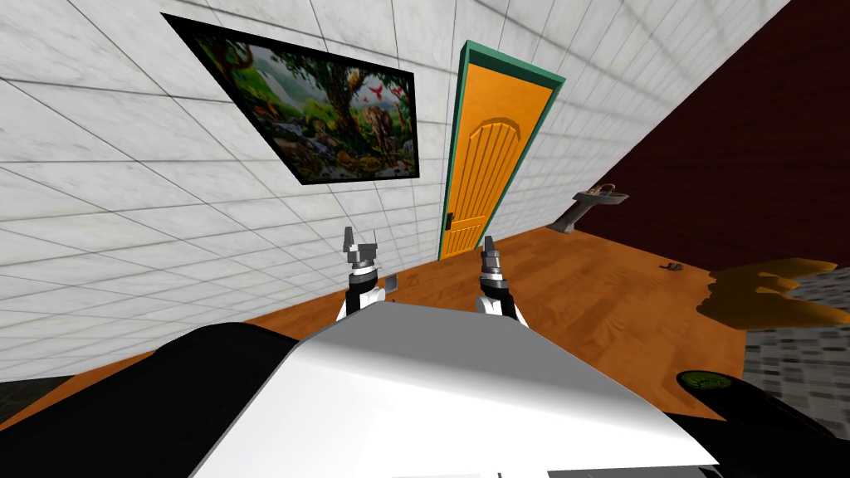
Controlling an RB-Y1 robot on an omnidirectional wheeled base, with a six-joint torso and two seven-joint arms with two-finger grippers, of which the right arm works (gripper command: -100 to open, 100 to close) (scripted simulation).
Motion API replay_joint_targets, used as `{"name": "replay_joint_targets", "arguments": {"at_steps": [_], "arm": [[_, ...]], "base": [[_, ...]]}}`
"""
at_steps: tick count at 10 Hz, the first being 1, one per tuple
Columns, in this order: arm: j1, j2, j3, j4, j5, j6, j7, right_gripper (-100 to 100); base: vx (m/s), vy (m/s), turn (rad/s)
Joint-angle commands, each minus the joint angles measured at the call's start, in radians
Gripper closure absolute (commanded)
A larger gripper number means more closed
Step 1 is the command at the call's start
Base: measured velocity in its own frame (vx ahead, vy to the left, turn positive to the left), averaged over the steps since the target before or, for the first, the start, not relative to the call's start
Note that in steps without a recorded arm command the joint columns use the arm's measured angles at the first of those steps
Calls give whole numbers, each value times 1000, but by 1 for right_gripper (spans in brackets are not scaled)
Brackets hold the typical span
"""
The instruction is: Pull the door open
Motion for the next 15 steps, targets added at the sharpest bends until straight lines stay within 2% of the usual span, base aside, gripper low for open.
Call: {"name": "replay_joint_targets", "arguments": {"at_steps": [1, 15], "arm": [[-16, -13, 10, 32, -19, 1, 46, -100], [-157, -149, 84, 298, -202, 39, 428, -100]], "base": [[91, -39, 61], [91, -52, 86]]}}
